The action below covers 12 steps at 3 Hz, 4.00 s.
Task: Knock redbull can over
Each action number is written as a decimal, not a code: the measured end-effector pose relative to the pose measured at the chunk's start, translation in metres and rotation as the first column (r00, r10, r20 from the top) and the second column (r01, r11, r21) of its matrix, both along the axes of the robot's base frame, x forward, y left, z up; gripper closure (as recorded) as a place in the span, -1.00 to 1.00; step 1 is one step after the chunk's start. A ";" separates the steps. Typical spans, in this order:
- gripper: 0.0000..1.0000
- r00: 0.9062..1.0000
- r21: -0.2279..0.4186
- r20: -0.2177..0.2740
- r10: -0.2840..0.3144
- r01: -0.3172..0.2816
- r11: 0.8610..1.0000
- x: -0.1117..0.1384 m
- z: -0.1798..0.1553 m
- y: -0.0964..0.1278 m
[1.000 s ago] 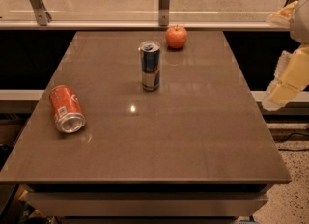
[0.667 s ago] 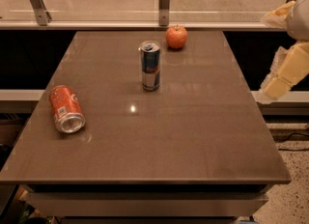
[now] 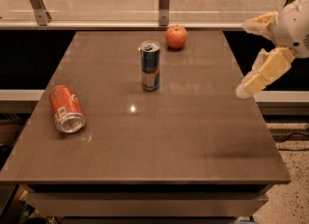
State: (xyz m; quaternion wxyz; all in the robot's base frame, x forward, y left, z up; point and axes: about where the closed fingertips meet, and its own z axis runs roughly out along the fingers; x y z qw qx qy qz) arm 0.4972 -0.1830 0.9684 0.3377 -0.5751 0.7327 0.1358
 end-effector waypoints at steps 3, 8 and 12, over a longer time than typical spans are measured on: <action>-1.00 0.990 0.307 0.130 -0.051 0.009 0.952 0.043 -0.029 0.027; -1.00 0.993 0.410 0.118 0.025 -0.072 0.909 0.071 -0.057 0.070; -1.00 0.994 0.579 0.080 0.068 -0.102 0.809 0.096 -0.087 0.125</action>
Offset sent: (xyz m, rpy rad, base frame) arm 0.0443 0.0173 -0.0296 0.3793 -0.1786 -0.0573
